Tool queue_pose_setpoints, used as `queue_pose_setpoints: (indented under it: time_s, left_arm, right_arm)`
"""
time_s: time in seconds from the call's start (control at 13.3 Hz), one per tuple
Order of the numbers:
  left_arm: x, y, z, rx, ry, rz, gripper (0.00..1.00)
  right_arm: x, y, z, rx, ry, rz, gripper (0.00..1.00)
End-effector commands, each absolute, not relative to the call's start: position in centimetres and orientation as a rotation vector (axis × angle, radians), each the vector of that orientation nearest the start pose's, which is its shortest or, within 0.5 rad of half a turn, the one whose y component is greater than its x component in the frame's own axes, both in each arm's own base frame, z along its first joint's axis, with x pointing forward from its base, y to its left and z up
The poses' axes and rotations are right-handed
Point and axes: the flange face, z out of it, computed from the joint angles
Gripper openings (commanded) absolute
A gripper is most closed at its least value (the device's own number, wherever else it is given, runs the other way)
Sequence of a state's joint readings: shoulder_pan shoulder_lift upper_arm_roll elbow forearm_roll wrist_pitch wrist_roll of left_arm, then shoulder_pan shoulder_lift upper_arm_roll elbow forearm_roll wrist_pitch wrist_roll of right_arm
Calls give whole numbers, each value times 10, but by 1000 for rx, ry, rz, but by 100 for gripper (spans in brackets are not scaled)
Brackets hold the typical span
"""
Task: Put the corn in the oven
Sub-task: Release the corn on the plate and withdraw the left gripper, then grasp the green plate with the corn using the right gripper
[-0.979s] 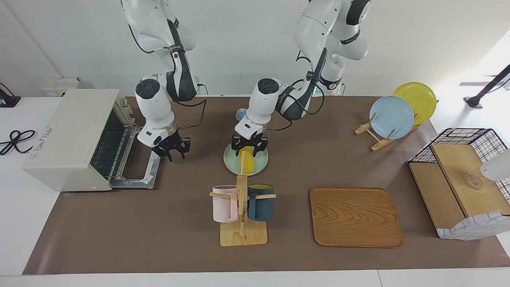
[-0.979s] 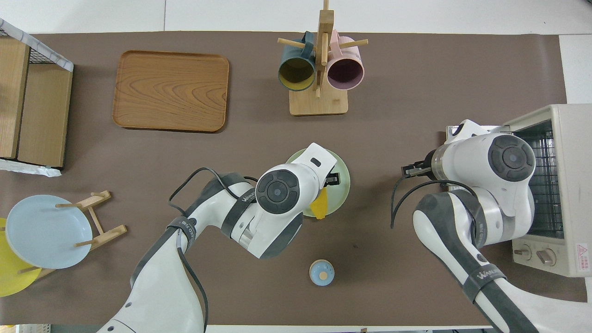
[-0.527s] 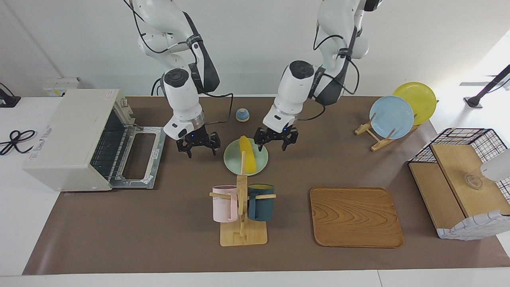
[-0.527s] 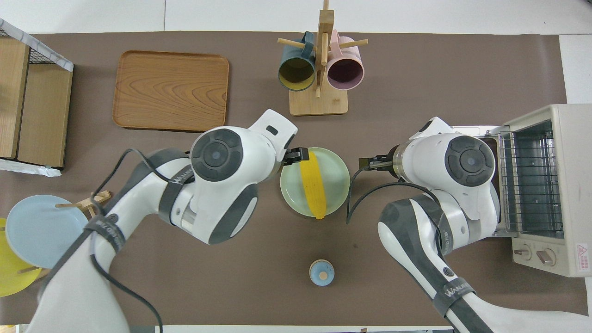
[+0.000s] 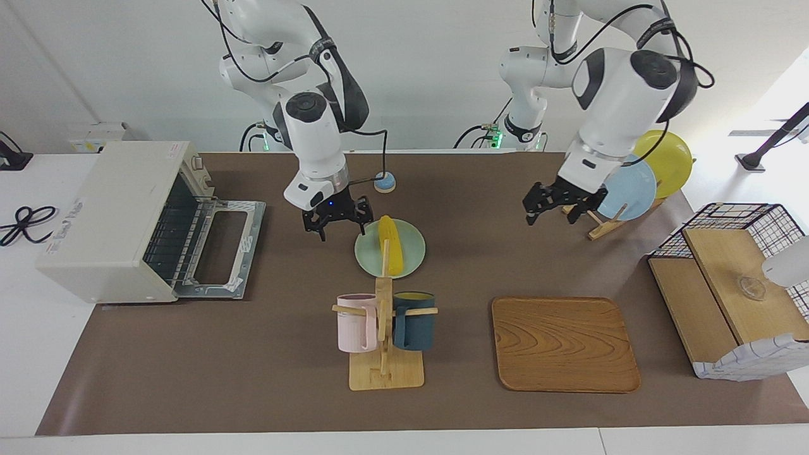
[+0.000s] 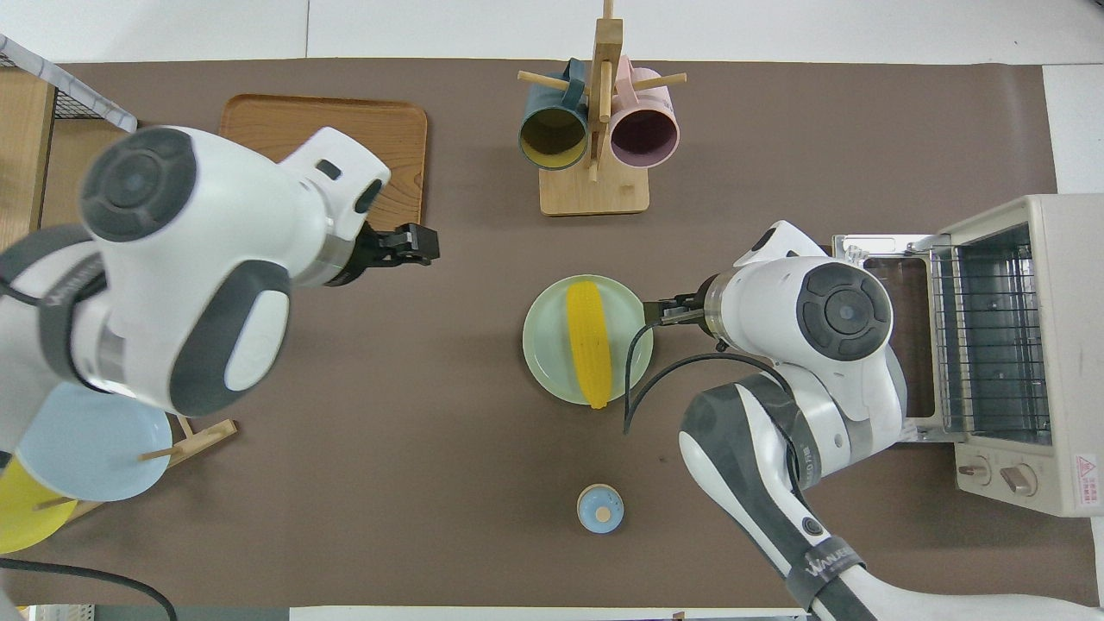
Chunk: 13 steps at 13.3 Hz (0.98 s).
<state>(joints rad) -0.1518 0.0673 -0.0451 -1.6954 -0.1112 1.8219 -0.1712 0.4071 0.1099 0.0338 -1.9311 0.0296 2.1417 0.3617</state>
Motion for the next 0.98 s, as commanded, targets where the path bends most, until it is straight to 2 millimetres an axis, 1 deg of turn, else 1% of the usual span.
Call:
queue_pose_setpoints:
  time_s: [0.0,0.08,0.15,0.23,0.3,0.38,0.45,0.53,0.6,0.68,0.75,0.83,0.9]
  left_arm:
    - [568,-81,573,-3236,105,-24,100]
    - [560,-73,585,-3197,107,-29,100]
    - [549,-66,593,-3181,92,10,100]
    - [539,-63,600,-3174,82,48,100]
    - [524,-60,606,-3166,77,115,100]
    - [516,-58,608,-3161,68,161,100]
    - [511,-59,609,-3158,52,181,100]
    - [511,-61,607,-3158,36,176,100]
    - [513,-62,605,-3161,31,158,100]
    - [520,-64,605,-3171,36,74,100]
    - [525,-70,603,-3181,52,12,100]
    - [530,-64,602,-3185,37,-7,100]
    - [535,-65,599,-3186,49,-14,100]
  right_arm:
    - [560,329,459,-3074,-12,-69,100]
    - [552,365,440,-3111,-25,-68,100]
    - [549,405,414,-3161,-19,-87,100]
    - [553,430,386,-3175,26,-102,100]
    - [554,452,371,-3091,47,-192,100]
    - [546,454,354,-3092,36,-186,100]
    - [536,459,345,-3092,14,-183,100]
    - [532,457,341,-3086,13,-187,100]
    - [527,454,332,-3091,4,-175,71]
    - [519,451,326,-3097,-14,-167,56]
    - [517,448,325,-3107,-19,-158,52]
    - [516,448,323,-3110,-21,-152,46]
    - [512,444,316,-3117,-22,-142,42]
